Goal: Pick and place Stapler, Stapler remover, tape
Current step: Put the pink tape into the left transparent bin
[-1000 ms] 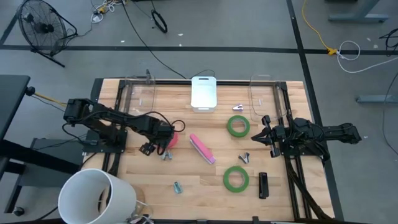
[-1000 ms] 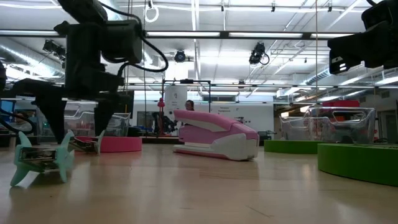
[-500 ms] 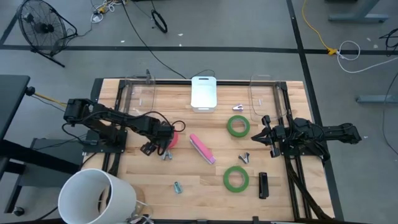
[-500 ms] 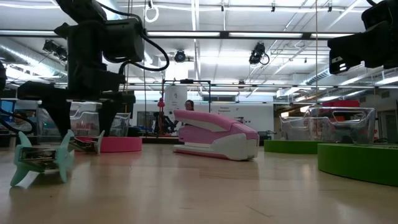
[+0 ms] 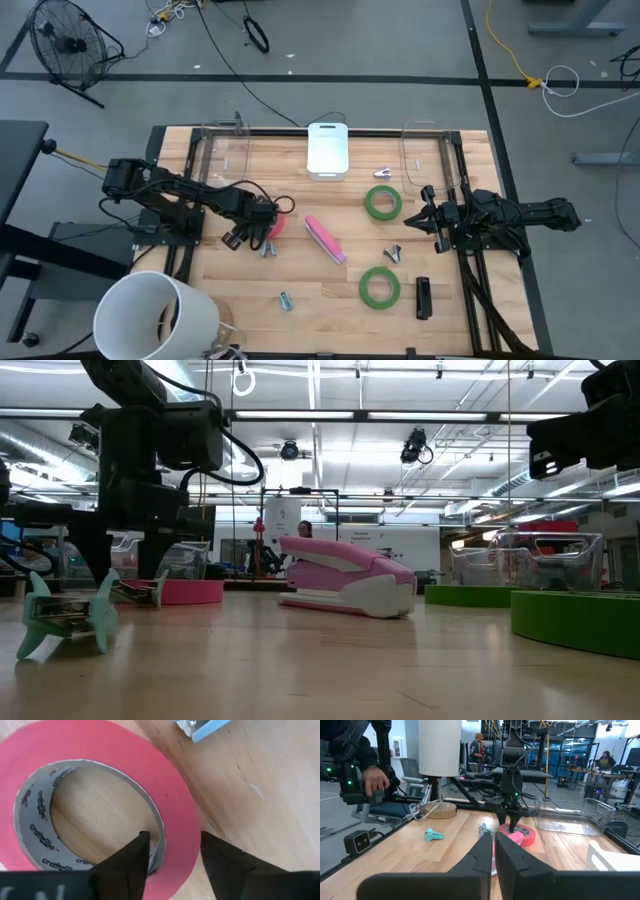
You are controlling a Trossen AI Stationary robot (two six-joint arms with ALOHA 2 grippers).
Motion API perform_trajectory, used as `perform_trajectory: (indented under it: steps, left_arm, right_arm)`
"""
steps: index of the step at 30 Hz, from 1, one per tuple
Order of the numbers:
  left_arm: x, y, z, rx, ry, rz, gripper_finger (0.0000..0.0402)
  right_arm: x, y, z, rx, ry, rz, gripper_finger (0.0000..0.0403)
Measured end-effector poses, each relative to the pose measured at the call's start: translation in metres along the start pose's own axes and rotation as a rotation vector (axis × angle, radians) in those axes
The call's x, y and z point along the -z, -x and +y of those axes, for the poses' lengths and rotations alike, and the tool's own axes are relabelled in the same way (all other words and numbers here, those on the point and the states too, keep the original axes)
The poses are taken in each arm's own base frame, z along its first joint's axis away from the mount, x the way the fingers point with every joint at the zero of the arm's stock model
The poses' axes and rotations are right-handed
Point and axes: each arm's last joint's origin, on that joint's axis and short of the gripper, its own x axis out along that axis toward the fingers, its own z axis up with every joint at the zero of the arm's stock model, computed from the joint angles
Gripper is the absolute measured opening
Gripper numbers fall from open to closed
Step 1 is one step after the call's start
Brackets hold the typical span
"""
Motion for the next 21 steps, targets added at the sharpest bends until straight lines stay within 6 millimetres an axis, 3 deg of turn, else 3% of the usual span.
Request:
perform_trajectory:
  steps: [8, 21]
  left_arm:
    - [0.0000, 0.0001, -0.0003, 0.005, 0.010, -0.001, 0.0092]
    - [-0.0048, 0.0080, 0.0042, -0.002, 0.120, -0.003, 0.0089]
  right_arm:
    - [-0.0001, 0.0000, 0.0000, 0.000, 0.000, -0.001, 0.0022]
    - [-0.0001, 0.0000, 0.0000, 0.000, 0.000, 0.000, 0.0022]
